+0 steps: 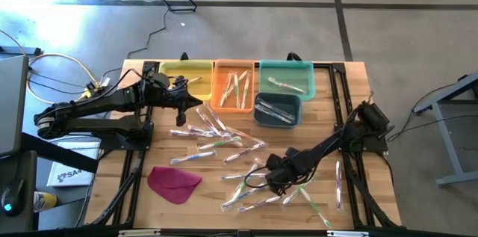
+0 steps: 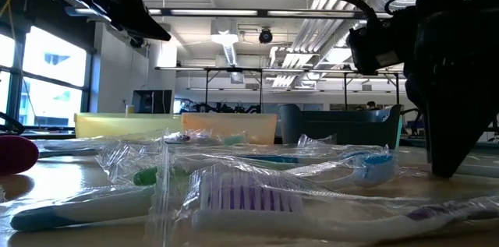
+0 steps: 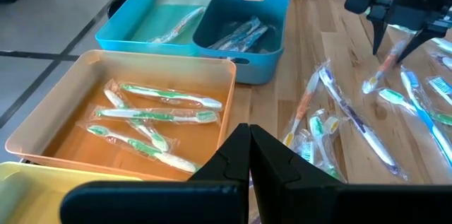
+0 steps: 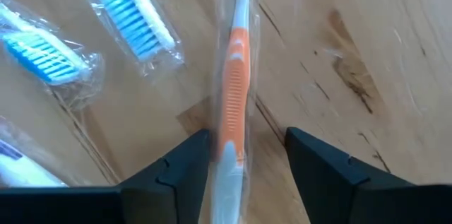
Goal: Pick & Place Toothbrushes
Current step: Put the orange toothbrush into the blue bin
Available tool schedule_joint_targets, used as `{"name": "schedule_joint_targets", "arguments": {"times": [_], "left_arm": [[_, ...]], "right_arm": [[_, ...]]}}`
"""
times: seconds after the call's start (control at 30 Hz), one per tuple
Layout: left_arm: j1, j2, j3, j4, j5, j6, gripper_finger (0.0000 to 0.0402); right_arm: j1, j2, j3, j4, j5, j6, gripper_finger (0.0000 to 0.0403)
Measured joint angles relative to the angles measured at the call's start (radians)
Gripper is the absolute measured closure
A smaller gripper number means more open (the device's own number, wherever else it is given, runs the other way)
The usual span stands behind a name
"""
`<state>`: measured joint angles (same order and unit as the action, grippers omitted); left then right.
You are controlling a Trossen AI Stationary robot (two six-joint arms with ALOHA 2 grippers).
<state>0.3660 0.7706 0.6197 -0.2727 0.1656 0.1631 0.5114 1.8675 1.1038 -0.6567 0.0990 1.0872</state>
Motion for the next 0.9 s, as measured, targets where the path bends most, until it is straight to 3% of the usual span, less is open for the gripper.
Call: {"name": "schedule_joint_targets", "arguments": {"times": [0.53, 0.9], "left_arm": [[0.0, 0.0, 0.0, 0.0, -0.003, 0.0, 0.0401], [0.0, 0.0, 0.0, 0.0, -0.003, 0.0, 0.0401]], "right_arm": [[0.0, 0.002, -0.003, -0.011, 0.01, 0.003, 0.0356], [0.0, -0.019, -0.005, -0.016, -0.016, -0.042, 0.0375]]}}
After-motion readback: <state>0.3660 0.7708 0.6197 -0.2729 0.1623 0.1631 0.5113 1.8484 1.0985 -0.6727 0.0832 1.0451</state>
